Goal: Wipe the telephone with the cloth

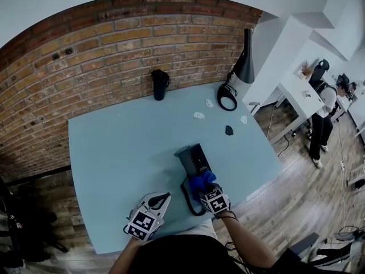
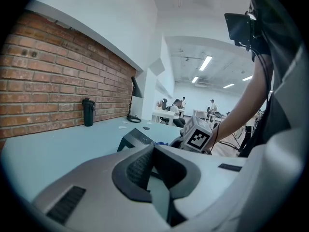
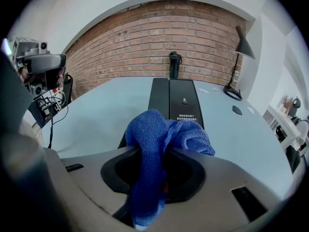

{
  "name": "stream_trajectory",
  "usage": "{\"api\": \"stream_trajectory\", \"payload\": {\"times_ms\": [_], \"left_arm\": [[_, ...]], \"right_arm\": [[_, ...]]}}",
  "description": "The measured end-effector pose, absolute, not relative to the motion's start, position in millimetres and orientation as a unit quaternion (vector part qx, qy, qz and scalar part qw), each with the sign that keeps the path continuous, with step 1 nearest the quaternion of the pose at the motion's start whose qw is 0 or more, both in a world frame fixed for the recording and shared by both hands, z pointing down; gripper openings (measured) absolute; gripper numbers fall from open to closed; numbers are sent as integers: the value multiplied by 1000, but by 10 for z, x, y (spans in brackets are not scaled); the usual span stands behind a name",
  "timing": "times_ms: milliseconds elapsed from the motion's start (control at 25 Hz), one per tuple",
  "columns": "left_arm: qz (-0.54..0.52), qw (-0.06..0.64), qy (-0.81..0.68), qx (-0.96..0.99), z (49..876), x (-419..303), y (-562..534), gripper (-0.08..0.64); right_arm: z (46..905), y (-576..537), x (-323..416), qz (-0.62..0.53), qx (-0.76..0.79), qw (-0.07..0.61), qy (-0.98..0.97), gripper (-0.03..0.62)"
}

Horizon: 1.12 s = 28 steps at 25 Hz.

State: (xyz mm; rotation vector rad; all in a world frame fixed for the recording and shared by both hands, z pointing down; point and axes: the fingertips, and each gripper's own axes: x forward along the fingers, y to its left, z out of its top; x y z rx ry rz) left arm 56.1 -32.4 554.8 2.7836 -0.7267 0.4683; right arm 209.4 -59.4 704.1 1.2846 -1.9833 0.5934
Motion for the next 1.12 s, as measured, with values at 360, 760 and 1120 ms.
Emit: {"api": "stream_trajectory", "payload": {"times_ms": [360, 760, 1120], "left_arm": [[148, 115, -262, 947, 5507, 515, -385, -3], [144, 123, -280, 941, 5528, 406, -476, -3], [145, 128, -301, 934, 5541, 281, -555, -3]], "right_arm": [[6826, -524, 2124, 214, 461, 339, -792, 129], [5779, -1215, 2266, 145, 493, 239, -824, 129], [5189, -1876, 2293, 71, 513, 221, -827, 129]]}}
